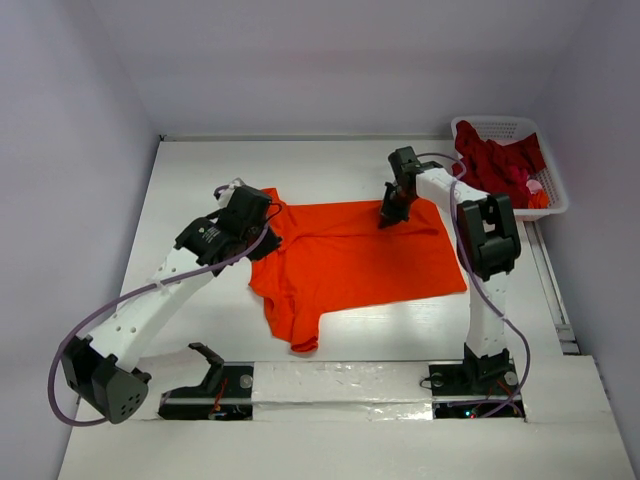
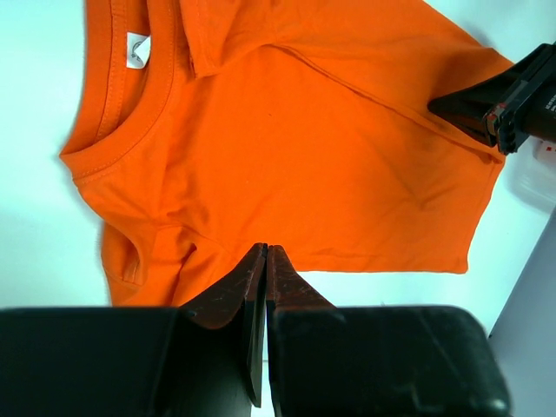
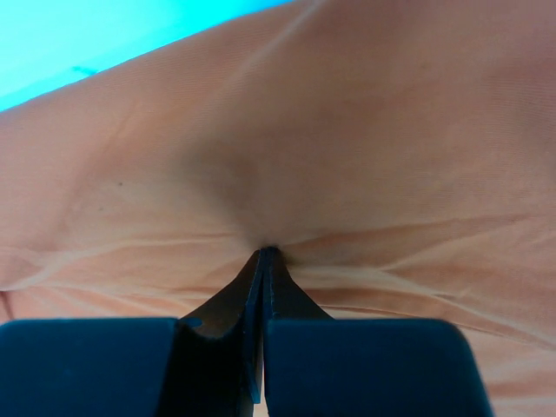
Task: Fold and stack the t-shirts
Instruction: Fold the flattened tshirt in 1/3 of the way
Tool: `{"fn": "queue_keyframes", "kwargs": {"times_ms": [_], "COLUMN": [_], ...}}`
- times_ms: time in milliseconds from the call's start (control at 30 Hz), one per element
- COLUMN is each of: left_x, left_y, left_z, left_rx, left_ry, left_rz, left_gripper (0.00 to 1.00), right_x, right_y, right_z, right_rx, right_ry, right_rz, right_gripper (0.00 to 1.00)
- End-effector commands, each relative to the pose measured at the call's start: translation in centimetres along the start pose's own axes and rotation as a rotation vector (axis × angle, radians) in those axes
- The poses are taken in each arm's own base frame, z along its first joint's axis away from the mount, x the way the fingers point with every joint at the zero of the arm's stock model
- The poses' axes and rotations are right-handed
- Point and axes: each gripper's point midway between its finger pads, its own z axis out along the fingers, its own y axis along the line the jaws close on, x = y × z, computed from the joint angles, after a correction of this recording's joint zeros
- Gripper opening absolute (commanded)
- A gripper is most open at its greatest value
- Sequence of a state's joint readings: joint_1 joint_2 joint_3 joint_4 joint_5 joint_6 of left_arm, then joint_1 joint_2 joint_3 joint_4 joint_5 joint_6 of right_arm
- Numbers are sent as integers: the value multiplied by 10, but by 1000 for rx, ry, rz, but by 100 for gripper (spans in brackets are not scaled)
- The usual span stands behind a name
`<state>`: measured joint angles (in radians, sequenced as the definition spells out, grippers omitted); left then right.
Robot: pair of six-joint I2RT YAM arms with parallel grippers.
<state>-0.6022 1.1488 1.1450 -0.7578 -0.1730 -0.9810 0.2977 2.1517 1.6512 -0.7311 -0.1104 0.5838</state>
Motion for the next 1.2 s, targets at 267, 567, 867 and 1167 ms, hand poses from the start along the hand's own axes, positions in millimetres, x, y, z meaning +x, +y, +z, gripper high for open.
{"fn": "queue_keyframes", "kwargs": {"times_ms": [267,567,867,1167], "left_x": [-13,-14,-8,-1], "left_y": [-8,-5,17,50], "left_z": [-15,-12,-8,-17], "left_rx": [41,26,-40,-117], "left_ry": [-45,-44,-47,-57], "left_rz": [-16,-6,16,46], "left_gripper": [0,0,0,0], "right_x": [-13,-18,-20,-24], "right_y": [-51,-62,-60,-64], "right_z": [-11,-15,-21,-28], "right_rx": [74,67,63,66], "right_ry": [-33,-44,-57,-98], "right_rz": [91,103,119,195], "right_gripper": [0,0,0,0]}}
